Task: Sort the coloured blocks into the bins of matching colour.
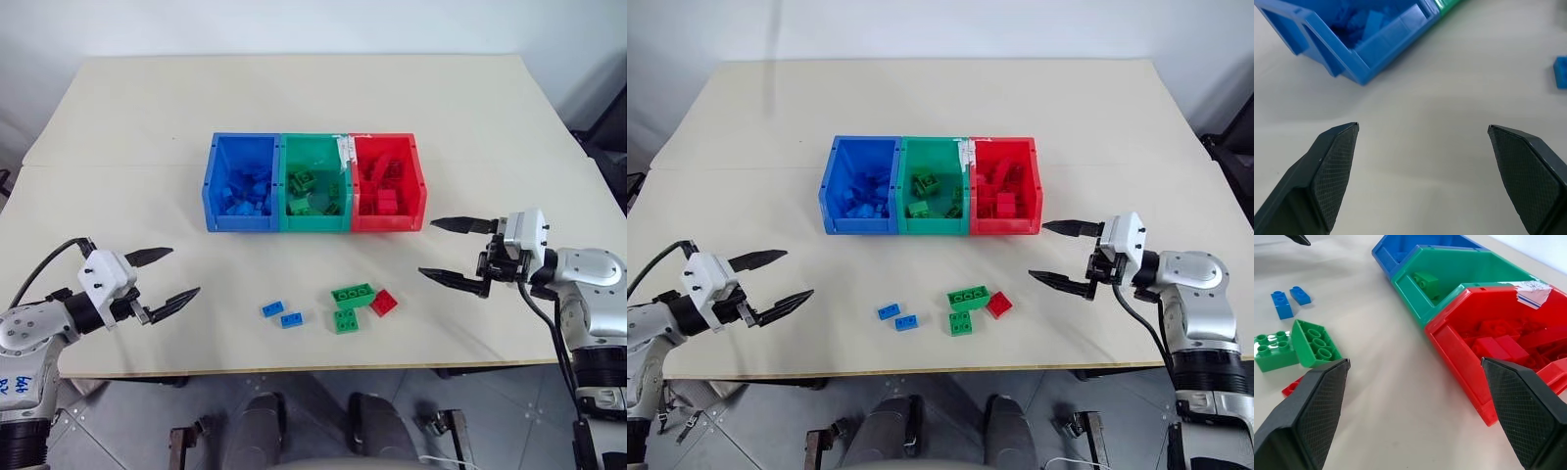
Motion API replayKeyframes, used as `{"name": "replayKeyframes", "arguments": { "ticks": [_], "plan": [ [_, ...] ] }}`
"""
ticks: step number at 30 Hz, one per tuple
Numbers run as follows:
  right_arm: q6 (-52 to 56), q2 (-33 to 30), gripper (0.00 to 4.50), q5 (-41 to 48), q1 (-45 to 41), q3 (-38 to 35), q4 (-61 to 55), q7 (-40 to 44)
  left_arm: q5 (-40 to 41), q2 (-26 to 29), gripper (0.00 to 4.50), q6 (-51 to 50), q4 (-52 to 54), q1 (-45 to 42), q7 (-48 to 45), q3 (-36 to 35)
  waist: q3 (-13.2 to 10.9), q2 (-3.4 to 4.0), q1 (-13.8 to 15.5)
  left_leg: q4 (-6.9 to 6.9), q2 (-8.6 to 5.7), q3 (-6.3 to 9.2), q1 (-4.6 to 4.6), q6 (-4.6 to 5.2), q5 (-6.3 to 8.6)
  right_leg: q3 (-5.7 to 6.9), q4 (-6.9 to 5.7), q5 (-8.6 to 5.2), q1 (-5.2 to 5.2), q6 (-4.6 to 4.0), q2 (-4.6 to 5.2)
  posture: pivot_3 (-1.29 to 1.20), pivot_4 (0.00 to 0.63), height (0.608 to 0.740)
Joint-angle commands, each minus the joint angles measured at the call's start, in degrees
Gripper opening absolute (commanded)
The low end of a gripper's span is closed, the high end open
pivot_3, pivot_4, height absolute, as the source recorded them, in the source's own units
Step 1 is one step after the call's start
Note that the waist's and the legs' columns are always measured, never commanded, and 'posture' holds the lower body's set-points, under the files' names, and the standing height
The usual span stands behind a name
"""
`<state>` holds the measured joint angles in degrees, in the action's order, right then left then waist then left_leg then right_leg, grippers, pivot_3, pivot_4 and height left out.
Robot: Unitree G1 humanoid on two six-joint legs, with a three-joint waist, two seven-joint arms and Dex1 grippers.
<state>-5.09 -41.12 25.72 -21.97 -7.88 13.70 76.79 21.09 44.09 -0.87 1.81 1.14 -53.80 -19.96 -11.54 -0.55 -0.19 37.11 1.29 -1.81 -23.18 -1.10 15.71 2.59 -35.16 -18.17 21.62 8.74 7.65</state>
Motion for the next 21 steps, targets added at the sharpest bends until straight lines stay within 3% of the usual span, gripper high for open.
{"name": "replayKeyframes", "arguments": {
  "ticks": [1, 8, 14, 21],
  "plan": [
    [-0.99, 0.37, 4.5, 0.22, -0.12, -0.74, -0.71, -0.44, -0.41, 1.09, 4.48, -0.92, 2.5, -0.22, 1.43, -0.83, 0.0, 0.0, -0.01, 0.0, 0.0, -0.01, 0.0, -0.01, 0.0, 0.0, 0.0, 0.0, 0.0, 0.0, -0.01, 0.0, 0.15, 0.74],
    [-1.59, -3.56, 4.5, 1.06, 5.61, -4.92, -1.41, 0.81, 2.07, -0.99, 4.48, -5.44, 8.25, -2.97, -0.75, 5.52, 0.0, 0.0, 0.55, 0.05, -0.01, -0.03, -0.01, 0.01, 0.02, 0.0, 0.0, 0.0, -0.01, 0.0, -0.01, 0.0, 0.15, 0.74],
    [-5.03, -7.72, 4.5, -0.23, 13.6, -9.04, 2.04, 2.06, -0.31, -4.33, 4.48, -4.31, 13.84, -5.5, -3.97, 17.43, 0.0, 0.0, 0.39, 0.07, -0.01, -0.13, 0.01, 0.04, 0.05, -0.01, 0.04, 0.01, -0.02, 0.03, -0.02, 0.0, 0.15, 0.74],
    [-5.18, -6.89, 4.5, -1.22, 11.41, -4.49, 3.5, 5.32, 0.81, -4.53, 4.48, -6.62, 16.37, -5.66, -5.01, 20.44, 0.01, 0.02, -0.38, 0.1, 0.2, -0.38, 0.29, -0.02, 0.03, -0.02, 0.07, 0.02, -0.03, -0.01, -0.11, 0.0, 0.15, 0.74]
  ]
}}
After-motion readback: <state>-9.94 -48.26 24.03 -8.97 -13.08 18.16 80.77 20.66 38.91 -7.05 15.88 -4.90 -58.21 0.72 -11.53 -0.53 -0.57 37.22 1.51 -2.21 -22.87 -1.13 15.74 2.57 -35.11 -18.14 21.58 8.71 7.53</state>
